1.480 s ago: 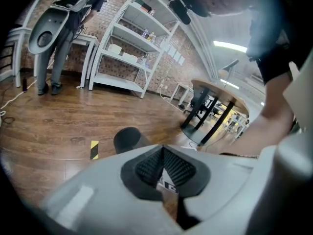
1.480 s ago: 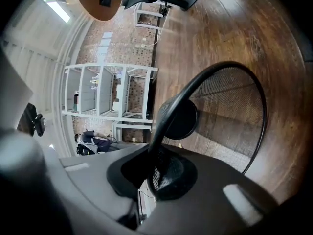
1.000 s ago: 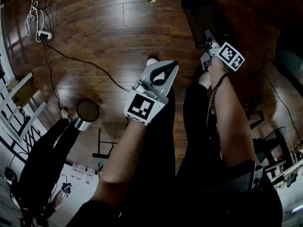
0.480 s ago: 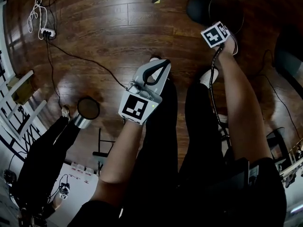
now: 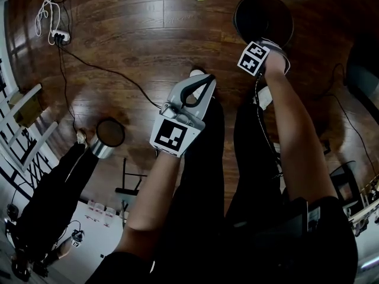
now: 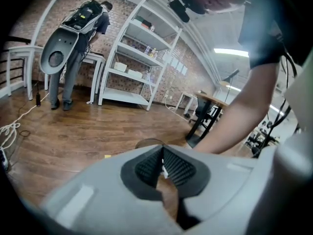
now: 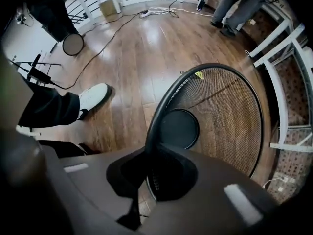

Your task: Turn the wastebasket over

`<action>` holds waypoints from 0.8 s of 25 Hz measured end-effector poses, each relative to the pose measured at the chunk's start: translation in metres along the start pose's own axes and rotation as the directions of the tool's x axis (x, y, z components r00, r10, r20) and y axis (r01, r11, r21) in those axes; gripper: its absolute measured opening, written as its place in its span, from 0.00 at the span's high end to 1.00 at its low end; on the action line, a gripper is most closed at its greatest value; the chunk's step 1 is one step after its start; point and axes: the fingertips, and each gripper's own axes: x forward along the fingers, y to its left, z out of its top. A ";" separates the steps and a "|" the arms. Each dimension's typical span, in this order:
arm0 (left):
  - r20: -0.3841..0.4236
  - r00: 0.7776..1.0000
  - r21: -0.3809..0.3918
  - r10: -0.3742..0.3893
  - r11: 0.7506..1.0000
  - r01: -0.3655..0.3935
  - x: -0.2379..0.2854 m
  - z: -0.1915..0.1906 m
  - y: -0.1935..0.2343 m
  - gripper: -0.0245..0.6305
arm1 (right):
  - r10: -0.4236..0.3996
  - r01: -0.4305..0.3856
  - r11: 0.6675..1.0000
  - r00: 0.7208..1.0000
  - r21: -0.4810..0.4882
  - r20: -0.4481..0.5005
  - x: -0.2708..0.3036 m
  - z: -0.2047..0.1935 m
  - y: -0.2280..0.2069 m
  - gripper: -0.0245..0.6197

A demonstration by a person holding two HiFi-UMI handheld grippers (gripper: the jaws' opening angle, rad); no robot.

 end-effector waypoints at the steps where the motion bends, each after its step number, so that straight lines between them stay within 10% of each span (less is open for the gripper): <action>1: -0.001 1.000 0.001 0.000 1.000 0.000 0.000 0.000 0.000 0.96 | 0.011 -0.011 1.000 1.000 0.012 0.005 0.002 0.000 0.004 0.94; 13: -0.007 1.000 0.049 0.003 0.999 -0.003 0.005 0.009 -0.009 0.96 | -0.001 -0.065 0.955 0.975 0.290 0.220 -0.048 0.005 0.009 0.85; 16: 0.002 1.000 0.078 -0.013 0.997 0.012 0.009 0.023 -0.021 0.96 | -0.066 -0.134 0.887 0.911 0.441 0.408 -0.094 -0.004 0.008 0.89; 20: 0.008 0.999 0.091 -0.037 0.995 0.036 0.010 0.052 -0.052 0.96 | -0.116 -0.313 0.801 0.756 0.511 0.645 -0.181 -0.021 0.018 0.94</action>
